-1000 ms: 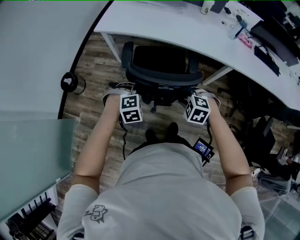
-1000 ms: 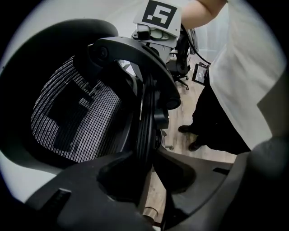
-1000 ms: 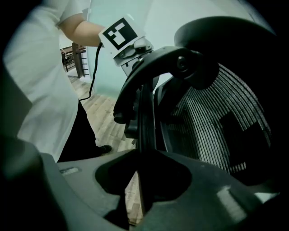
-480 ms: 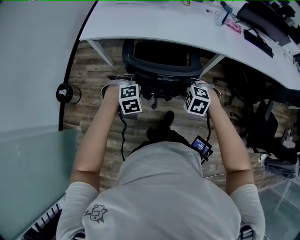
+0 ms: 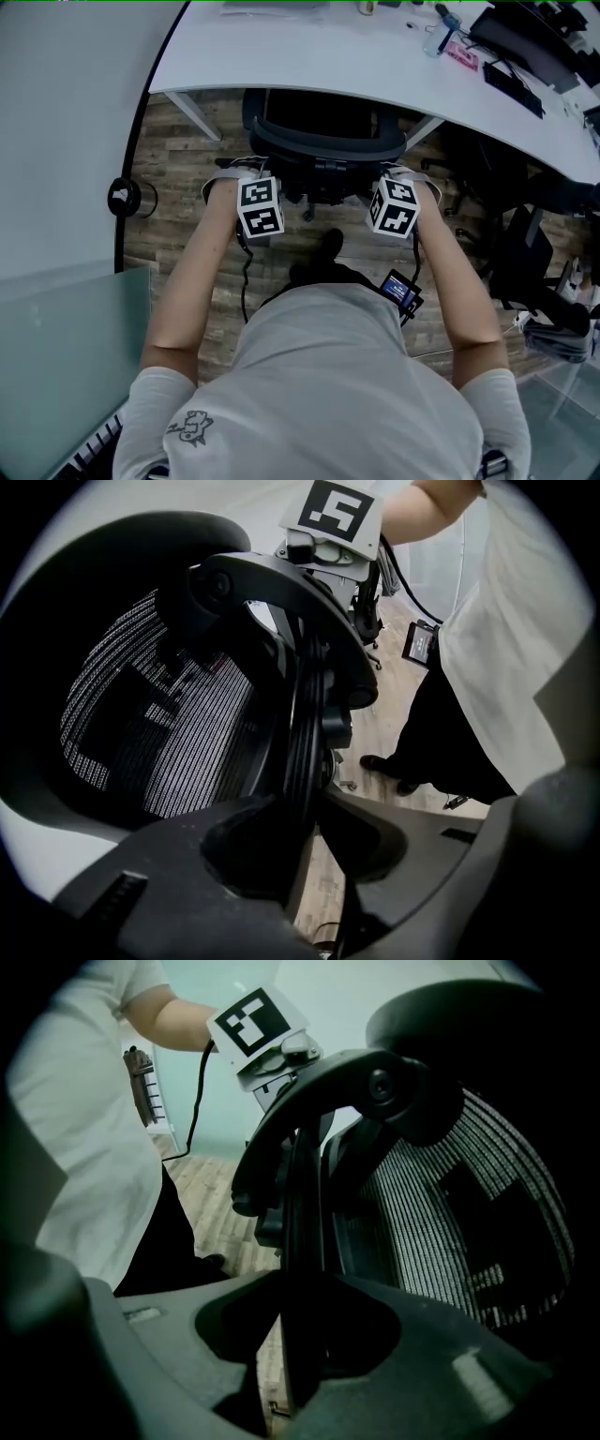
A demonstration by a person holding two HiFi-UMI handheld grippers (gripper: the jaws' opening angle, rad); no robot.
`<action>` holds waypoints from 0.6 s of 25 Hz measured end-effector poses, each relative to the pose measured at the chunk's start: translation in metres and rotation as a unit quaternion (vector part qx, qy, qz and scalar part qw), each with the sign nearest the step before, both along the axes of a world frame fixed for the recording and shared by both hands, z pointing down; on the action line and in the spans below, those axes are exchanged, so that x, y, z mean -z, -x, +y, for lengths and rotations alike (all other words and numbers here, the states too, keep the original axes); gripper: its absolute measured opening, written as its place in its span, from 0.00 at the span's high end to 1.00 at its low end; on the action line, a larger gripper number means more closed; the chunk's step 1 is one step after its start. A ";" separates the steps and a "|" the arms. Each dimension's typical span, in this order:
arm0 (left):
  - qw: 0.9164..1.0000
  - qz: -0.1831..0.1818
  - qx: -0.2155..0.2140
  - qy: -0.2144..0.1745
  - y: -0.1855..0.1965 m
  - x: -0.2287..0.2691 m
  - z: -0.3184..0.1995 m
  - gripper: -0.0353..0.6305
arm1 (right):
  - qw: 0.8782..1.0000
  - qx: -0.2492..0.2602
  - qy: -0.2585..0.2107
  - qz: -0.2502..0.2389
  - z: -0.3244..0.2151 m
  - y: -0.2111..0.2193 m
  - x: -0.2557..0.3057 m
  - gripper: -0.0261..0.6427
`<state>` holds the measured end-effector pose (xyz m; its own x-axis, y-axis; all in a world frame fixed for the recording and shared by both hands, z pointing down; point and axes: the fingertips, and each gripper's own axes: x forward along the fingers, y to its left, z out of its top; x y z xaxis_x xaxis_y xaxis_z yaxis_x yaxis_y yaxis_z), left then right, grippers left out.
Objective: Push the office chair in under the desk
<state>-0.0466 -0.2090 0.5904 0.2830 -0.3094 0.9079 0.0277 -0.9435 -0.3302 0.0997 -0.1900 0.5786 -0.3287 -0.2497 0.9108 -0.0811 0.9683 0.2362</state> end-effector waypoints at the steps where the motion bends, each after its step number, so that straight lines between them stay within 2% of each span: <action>1: 1.000 0.000 0.000 0.001 -0.003 0.000 -0.005 0.77 | 1.000 0.002 0.001 0.001 -0.005 -0.002 0.000 0.78; 15: 1.000 -0.012 0.000 0.005 -0.025 -0.003 -0.087 0.77 | 1.000 0.007 -0.023 -0.013 -0.081 -0.025 -0.003 0.80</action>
<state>-0.0215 -0.2957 0.5936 0.2607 -0.3006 0.9174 0.0357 -0.9466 -0.3204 0.1242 -0.2708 0.5814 -0.3557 -0.2859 0.8898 -0.0744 0.9577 0.2780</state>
